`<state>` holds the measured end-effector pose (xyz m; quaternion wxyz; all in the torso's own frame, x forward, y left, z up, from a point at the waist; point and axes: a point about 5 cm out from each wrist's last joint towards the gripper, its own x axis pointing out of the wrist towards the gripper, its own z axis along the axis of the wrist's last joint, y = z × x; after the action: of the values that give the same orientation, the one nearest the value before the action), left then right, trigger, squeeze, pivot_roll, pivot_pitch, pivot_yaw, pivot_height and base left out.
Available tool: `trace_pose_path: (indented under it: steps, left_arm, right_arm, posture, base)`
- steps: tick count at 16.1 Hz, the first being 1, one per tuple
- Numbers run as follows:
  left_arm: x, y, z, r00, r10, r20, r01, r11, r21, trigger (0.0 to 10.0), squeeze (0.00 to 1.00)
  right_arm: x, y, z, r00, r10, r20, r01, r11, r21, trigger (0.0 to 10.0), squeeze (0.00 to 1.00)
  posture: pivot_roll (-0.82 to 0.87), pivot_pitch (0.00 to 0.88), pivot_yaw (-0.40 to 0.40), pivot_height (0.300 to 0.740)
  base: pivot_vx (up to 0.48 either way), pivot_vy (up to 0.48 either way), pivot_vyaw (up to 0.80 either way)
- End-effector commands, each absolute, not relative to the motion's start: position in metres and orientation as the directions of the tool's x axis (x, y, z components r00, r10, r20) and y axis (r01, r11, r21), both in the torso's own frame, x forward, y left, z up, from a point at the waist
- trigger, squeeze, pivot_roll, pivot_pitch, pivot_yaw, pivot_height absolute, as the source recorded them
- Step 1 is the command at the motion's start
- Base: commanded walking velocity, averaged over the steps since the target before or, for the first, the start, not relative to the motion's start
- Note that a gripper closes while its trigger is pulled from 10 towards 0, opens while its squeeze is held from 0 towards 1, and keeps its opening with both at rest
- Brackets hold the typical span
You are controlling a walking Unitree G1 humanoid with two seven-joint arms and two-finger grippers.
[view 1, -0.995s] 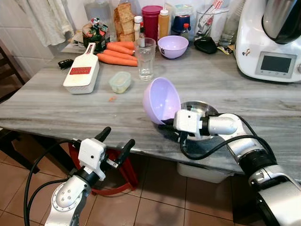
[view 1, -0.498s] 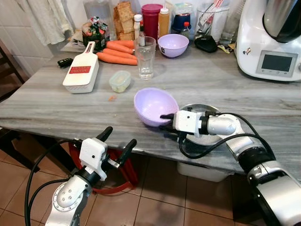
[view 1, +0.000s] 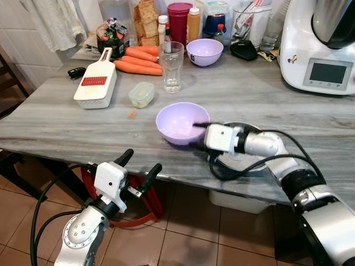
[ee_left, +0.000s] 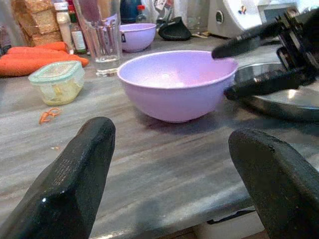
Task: Setting the table
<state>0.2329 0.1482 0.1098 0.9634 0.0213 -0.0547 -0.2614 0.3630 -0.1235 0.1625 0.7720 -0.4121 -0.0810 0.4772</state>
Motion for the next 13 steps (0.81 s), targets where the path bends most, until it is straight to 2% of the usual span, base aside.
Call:
trace_pose_path:
  steps: [1, 3, 6, 7, 11, 13]
  left_arm:
    - [0.232, 0.146, 0.113, 0.842, -0.529, 0.101, 0.525, 0.848, 0.069, 10.0, 0.0]
    - [0.231, 0.143, 0.113, 0.824, -0.557, 0.102, 0.554, 0.831, 0.053, 10.0, 0.0]
    - [0.232, 0.141, 0.113, 0.805, -0.584, 0.1, 0.583, 0.811, 0.045, 10.0, 0.0]
    - [0.232, 0.141, 0.113, 0.804, -0.586, 0.1, 0.585, 0.81, 0.047, 10.0, 0.0]
    - [0.232, 0.142, 0.112, 0.809, -0.578, 0.104, 0.577, 0.815, 0.044, 10.0, 0.0]
    - [0.232, 0.142, 0.112, 0.807, -0.581, 0.106, 0.581, 0.813, 0.039, 10.0, 0.0]
  right_arm:
    - [0.365, -0.119, 0.174, 0.531, 0.82, -0.213, -0.648, 0.231, -0.726, 10.0, 0.98]
    - [0.365, -0.117, 0.184, 0.531, 0.837, -0.129, -0.65, 0.305, -0.696, 10.0, 1.0]
    - [0.362, -0.117, 0.185, 0.544, 0.836, -0.076, -0.653, 0.364, -0.665, 10.0, 1.0]
    - [0.362, -0.12, 0.188, 0.588, 0.809, -0.016, -0.624, 0.44, -0.646, 10.0, 1.0]
    - [0.36, -0.135, 0.194, 0.733, 0.672, 0.102, -0.508, 0.642, -0.574, 10.0, 1.0]
    - [0.356, -0.155, 0.193, 0.856, 0.498, 0.136, -0.371, 0.777, -0.509, 10.0, 1.0]
  posture:
    - [-0.02, 0.101, 0.058, 0.74]
    - [-0.02, 0.097, 0.059, 0.74]
    - [-0.03, 0.093, 0.059, 0.74]
    - [-0.03, 0.091, 0.057, 0.74]
    - [-0.03, 0.085, 0.053, 0.74]
    - [-0.03, 0.085, 0.053, 0.74]
  base:
    - [0.0, 0.0, 0.0]
    - [0.0, 0.0, 0.0]
    - [0.0, 0.0, 0.0]
    - [0.0, 0.0, 0.0]
    - [0.0, 0.0, 0.0]
    - [0.0, 0.0, 0.0]
